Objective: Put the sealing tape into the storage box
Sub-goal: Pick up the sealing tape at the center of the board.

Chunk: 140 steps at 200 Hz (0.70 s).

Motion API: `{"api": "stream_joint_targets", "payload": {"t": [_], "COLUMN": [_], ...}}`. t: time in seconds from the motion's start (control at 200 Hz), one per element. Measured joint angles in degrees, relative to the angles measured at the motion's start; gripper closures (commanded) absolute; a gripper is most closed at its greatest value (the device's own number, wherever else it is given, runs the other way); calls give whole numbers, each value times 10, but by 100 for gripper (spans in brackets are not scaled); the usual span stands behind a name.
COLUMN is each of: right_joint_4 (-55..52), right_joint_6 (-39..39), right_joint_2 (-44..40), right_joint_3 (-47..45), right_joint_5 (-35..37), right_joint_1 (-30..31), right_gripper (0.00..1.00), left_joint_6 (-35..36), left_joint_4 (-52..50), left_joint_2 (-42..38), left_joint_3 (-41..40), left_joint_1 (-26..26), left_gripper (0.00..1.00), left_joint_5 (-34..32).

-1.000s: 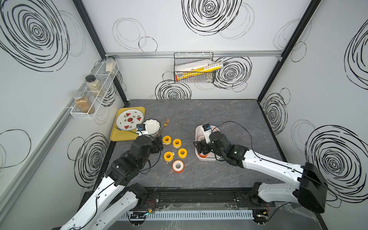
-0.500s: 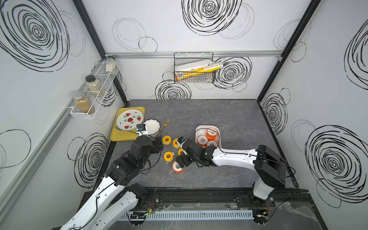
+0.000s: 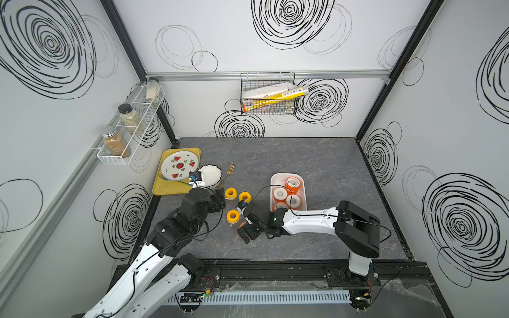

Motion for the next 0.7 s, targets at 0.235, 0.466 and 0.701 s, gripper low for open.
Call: {"api": "stream_joint_targets", "payload": {"t": [0.235,0.466,0.701], "right_joint_4": [-2,-9,-15], "right_joint_6": [2,7,14], "right_joint_2": [26,46,51], "right_joint_3": [9,26,33], "right_joint_5": [7,28,39], "right_joint_1": [8,17,18], "right_gripper": [7,17,31], "left_joint_6": [0,0,0], "left_joint_4": [0,0,0], "left_joint_2": [2,2,5], "left_joint_3": [0,0,-1], "left_joint_1": [0,0,0], "left_gripper": [14,13,13], "left_joint_5": [0,2,5]}}
